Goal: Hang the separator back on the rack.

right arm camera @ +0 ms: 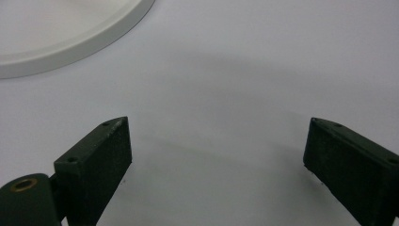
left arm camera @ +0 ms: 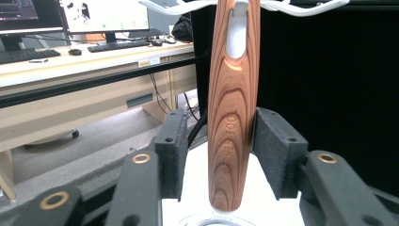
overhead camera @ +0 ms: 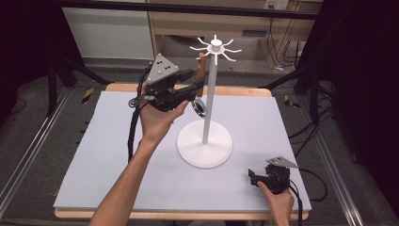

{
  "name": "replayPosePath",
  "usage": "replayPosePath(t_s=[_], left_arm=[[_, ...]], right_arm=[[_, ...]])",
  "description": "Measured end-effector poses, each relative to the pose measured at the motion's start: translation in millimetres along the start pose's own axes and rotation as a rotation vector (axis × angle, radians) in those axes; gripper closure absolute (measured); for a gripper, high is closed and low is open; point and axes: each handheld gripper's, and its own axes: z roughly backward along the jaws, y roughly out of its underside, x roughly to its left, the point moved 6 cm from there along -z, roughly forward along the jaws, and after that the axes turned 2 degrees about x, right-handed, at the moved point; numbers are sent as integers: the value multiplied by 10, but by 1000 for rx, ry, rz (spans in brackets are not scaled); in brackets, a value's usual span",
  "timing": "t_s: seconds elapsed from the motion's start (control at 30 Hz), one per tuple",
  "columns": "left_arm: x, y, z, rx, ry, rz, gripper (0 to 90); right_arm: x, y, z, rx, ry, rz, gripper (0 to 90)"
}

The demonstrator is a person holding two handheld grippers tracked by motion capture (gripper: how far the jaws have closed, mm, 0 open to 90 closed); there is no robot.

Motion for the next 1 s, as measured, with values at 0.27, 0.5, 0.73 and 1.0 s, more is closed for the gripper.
replayPosePath(t_s=[0.27,0.5,0.73,1.0], left_arm=[[-15,120,112,17,16,-3,421],[33,311,231,62,12,-21,371],[102,575,381,88,6,-32,337],[189,1033,539,138,-7,-26,325]], right_arm=[[-4,1,3,-1,4,1,88],[-11,2,10,-1,6,-12,87],[-14,6,7,-1,8,-6,87],[-3,13,8,6,13,-7,87]])
